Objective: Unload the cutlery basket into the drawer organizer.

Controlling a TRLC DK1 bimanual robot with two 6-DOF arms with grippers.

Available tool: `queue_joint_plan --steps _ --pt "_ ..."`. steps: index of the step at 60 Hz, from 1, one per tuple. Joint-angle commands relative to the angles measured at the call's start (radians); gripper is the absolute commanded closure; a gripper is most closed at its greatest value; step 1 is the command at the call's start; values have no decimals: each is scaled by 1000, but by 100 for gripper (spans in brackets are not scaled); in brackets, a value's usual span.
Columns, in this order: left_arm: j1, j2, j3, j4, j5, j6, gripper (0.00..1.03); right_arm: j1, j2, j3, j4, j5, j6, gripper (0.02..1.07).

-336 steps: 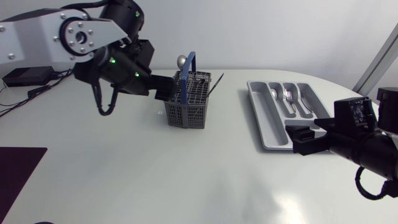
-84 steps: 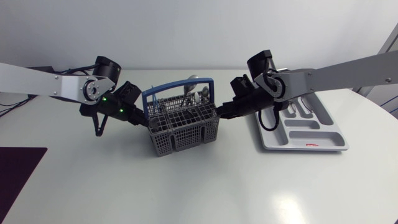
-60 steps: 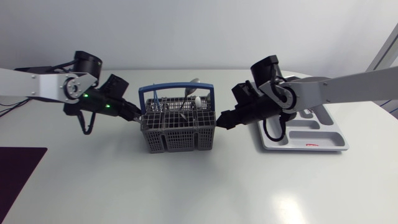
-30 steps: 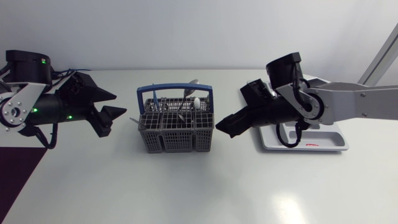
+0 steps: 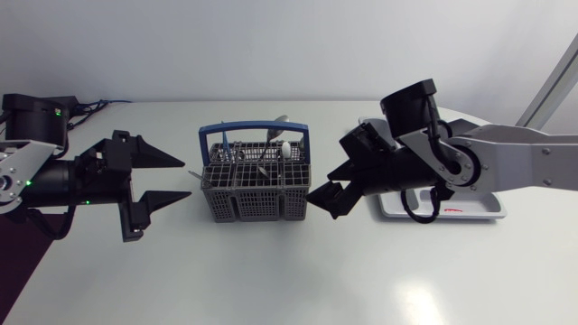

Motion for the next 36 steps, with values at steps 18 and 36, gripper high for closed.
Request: queue_joint_plan --steps 18,36 --pt "-84 106 36 37 39 62 60 27 19 -36 -25 1 -27 7" --pt "-84 153 71 43 79 59 86 42 54 -33 -19 0 -23 7"
